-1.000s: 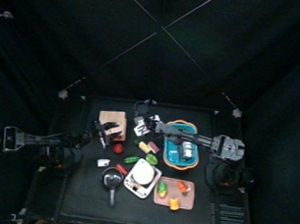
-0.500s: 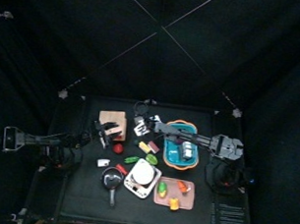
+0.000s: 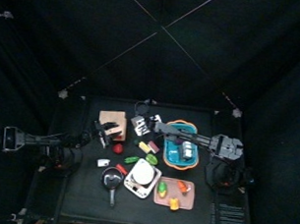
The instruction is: Grab cleaver
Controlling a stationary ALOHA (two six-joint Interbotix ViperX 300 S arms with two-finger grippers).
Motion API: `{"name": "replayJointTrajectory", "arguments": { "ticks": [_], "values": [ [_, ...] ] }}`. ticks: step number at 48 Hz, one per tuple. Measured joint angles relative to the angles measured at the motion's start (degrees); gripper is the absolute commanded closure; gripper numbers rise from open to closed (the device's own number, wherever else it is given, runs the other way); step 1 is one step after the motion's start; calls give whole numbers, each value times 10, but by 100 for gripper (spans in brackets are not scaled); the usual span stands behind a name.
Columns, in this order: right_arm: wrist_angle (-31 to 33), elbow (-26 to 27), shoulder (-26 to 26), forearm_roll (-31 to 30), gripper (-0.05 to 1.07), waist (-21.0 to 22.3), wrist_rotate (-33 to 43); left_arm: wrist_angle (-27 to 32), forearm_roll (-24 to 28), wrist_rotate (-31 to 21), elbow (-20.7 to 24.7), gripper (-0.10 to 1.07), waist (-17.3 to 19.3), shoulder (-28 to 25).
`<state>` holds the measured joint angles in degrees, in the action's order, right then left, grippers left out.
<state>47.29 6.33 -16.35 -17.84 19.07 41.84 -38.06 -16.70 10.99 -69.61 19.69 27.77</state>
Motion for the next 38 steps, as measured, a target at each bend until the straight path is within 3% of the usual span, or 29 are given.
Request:
{"name": "replayJointTrajectory", "arguments": {
  "ticks": [38],
  "values": [
    [-4, -9, -1, -20, 45, 0, -1, 0, -4, 1, -2, 15, 0, 1]
  ]
}}
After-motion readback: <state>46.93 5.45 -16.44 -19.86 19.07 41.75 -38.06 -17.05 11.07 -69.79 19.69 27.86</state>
